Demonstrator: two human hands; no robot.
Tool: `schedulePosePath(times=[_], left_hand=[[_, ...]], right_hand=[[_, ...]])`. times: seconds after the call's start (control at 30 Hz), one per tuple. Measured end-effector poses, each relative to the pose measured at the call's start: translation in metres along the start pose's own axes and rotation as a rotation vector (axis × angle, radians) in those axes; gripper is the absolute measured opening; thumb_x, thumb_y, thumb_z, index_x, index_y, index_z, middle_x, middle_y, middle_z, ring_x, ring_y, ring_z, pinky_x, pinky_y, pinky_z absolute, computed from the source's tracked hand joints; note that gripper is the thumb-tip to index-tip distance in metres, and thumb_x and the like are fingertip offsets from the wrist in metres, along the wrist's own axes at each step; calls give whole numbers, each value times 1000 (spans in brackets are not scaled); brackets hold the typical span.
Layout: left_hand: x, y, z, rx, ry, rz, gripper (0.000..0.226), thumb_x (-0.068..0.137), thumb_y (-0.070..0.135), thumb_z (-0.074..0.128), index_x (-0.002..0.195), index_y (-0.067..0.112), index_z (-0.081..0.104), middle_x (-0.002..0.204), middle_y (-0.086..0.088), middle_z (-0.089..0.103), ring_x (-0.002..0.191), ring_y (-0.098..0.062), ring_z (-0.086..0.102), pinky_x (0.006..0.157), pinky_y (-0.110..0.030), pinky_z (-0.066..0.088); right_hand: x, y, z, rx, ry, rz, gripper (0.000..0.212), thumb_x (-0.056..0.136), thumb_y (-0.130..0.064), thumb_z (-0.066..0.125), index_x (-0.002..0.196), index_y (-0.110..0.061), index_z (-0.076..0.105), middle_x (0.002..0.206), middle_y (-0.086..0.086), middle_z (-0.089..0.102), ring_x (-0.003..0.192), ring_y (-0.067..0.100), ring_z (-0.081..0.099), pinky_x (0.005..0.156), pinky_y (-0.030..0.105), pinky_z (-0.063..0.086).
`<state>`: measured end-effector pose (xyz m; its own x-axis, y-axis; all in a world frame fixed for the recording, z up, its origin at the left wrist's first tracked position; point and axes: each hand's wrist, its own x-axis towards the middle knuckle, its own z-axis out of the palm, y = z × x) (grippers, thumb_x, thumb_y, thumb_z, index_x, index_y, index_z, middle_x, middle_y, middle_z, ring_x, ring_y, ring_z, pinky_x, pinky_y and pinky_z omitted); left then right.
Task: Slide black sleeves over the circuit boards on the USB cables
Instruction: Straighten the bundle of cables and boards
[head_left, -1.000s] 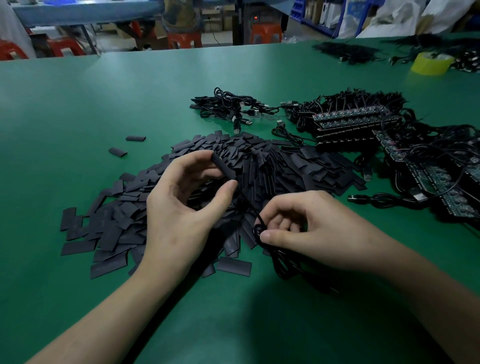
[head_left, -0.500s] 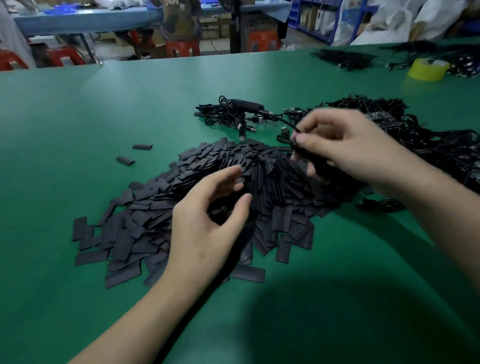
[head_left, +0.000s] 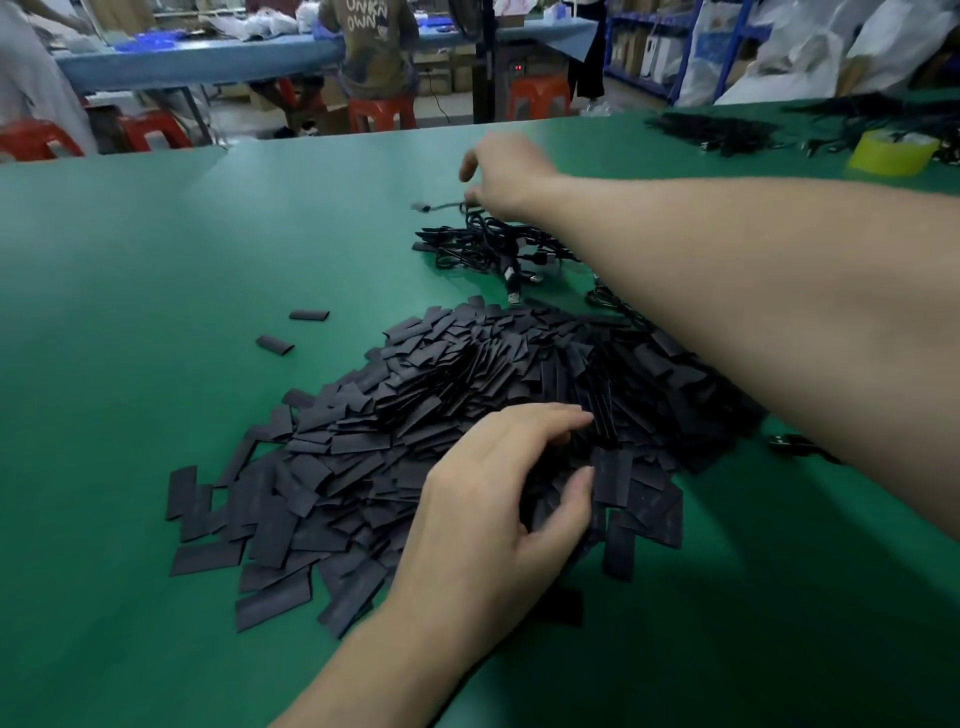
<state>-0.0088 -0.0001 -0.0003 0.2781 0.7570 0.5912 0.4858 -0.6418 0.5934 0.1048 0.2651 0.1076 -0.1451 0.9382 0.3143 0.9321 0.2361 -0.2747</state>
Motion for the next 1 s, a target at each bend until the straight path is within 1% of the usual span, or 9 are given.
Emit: schedulePosePath(times=[0.07, 0.13, 0.27, 0.37, 0.53, 0.67, 0.8, 0.93, 1.0], left_hand=[[0, 0, -1, 6, -12, 0, 35, 89, 17, 72, 124, 18, 70, 122, 11, 68, 117, -1, 61, 100, -23, 50], [0, 1, -1, 8, -15, -3, 34, 89, 16, 72, 123, 18, 70, 122, 10, 69, 118, -2, 62, 101, -23, 49], [0, 3, 1, 8, -19, 12, 33, 89, 15, 71, 122, 17, 71, 120, 9, 69, 117, -3, 62, 102, -22, 48], [0, 4, 1, 27, -4, 37, 29, 92, 16, 68, 120, 17, 70, 120, 10, 68, 117, -4, 62, 102, -22, 47], [1, 9, 1, 162, 44, 114, 19, 97, 16, 64, 113, 11, 72, 117, 2, 66, 115, -15, 62, 101, -31, 48], [14, 21, 2, 318, -60, 187, 20, 99, 23, 63, 112, 12, 72, 117, -1, 64, 112, -22, 61, 96, -39, 49], [57, 33, 19, 366, -184, 103, 24, 101, 30, 58, 114, 14, 70, 115, -1, 63, 112, -23, 58, 97, -43, 47], [113, 33, 58, 328, -243, 5, 26, 103, 28, 55, 120, 14, 70, 119, -4, 65, 116, -22, 59, 101, -39, 45], [139, 31, 81, 312, -263, -12, 28, 104, 25, 53, 125, 13, 69, 124, -4, 68, 119, -22, 60, 102, -36, 44]], right_hand=[[-8, -1, 10, -26, -24, 1, 32, 101, -29, 60, 128, -13, 67, 136, 12, 63, 125, 32, 58, 106, 40, 48], [-27, 0, 13, -25, -25, -15, 32, 101, -28, 59, 129, -14, 65, 133, 10, 63, 122, 31, 58, 104, 41, 48], [-102, 11, 7, 74, 37, -119, 24, 99, -23, 61, 121, -18, 68, 121, 4, 61, 112, 26, 60, 99, 41, 48], [-171, 26, -1, 136, 60, -137, 20, 96, -21, 65, 115, -19, 70, 121, 0, 60, 115, 22, 58, 102, 42, 46], [-248, 52, -14, 206, 112, 14, 19, 99, -26, 63, 116, -22, 70, 124, -5, 56, 122, 16, 54, 106, 42, 45], [-268, 59, -10, 232, 142, 68, 18, 99, -24, 62, 115, -19, 69, 125, -2, 57, 124, 18, 53, 106, 43, 44], [-271, 56, -4, 178, 84, 64, 28, 98, -19, 57, 124, -14, 65, 132, 1, 56, 126, 23, 50, 110, 41, 39], [-267, 60, -4, 103, 99, 126, 43, 96, -19, 55, 136, -3, 59, 133, 12, 56, 132, 30, 45, 120, 42, 27], [-264, 68, -5, 90, 120, 207, 47, 98, -21, 54, 141, -2, 55, 143, 13, 50, 142, 28, 38, 125, 45, 16]])
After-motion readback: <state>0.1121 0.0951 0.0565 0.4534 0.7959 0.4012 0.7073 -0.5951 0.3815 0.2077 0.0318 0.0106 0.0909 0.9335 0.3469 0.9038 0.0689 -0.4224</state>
